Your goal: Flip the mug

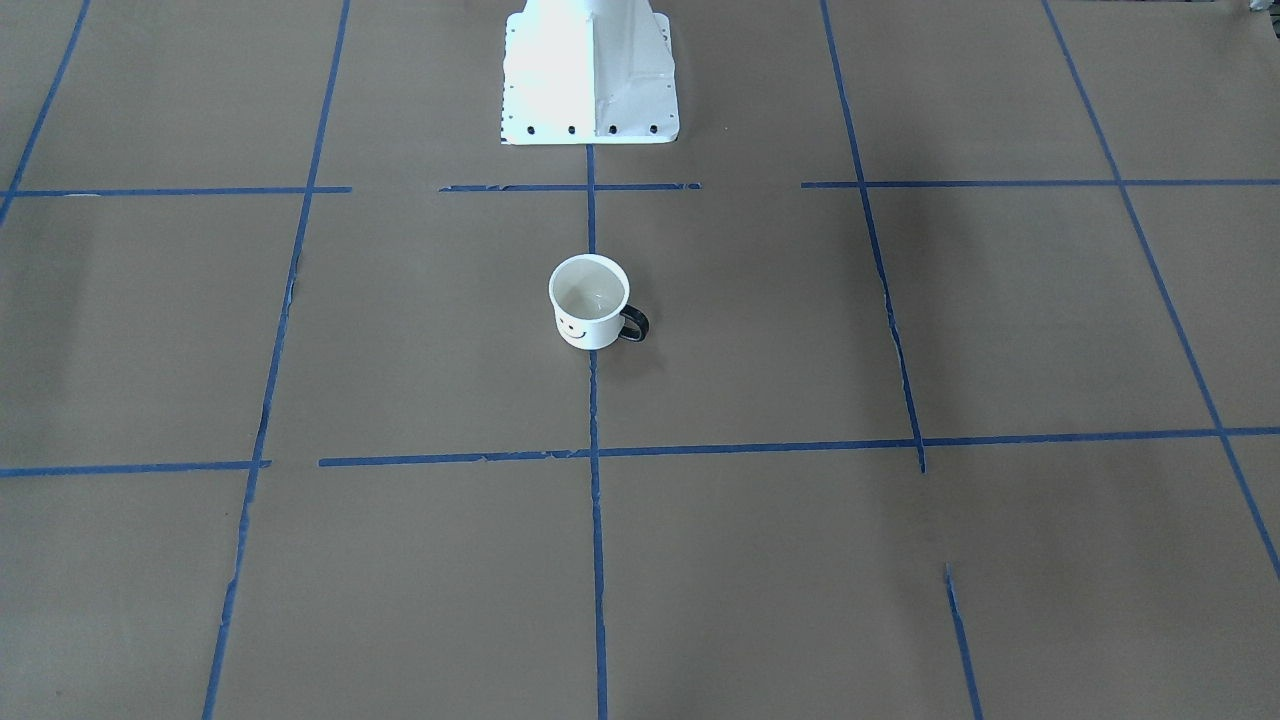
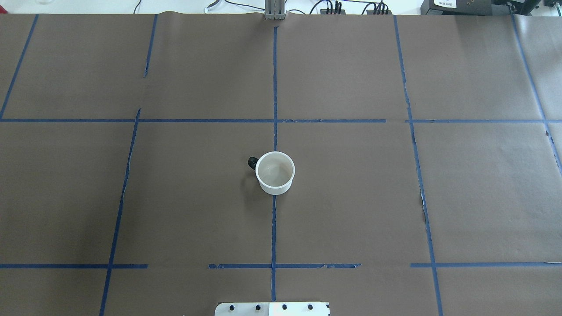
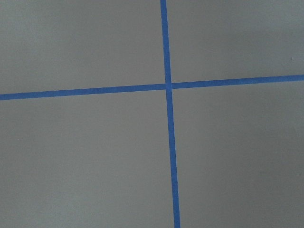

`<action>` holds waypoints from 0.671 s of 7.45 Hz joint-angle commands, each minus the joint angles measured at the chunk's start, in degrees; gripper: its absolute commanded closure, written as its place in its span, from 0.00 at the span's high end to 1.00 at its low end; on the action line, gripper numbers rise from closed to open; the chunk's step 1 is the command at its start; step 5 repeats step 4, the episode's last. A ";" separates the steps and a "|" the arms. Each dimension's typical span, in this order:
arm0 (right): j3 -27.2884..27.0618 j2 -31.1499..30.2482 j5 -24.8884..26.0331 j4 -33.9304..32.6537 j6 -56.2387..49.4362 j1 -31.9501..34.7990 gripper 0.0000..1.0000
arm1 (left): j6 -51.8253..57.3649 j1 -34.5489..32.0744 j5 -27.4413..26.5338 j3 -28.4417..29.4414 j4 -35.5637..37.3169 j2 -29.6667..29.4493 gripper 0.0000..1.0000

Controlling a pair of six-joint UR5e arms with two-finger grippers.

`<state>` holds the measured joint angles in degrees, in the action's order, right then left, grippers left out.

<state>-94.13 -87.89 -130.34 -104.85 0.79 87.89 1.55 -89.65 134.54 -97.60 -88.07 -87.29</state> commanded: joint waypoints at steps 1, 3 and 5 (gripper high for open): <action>0.00 0.00 0.00 0.00 0.00 0.00 1.00 | 0.03 0.00 0.11 0.12 0.00 -0.07 1.00; 0.00 0.00 0.00 0.00 0.00 0.00 1.00 | 0.03 0.00 0.19 0.12 0.00 -0.07 1.00; 0.00 -0.09 0.00 0.00 0.00 0.00 1.00 | 0.03 0.00 0.19 0.30 -0.09 -0.07 1.00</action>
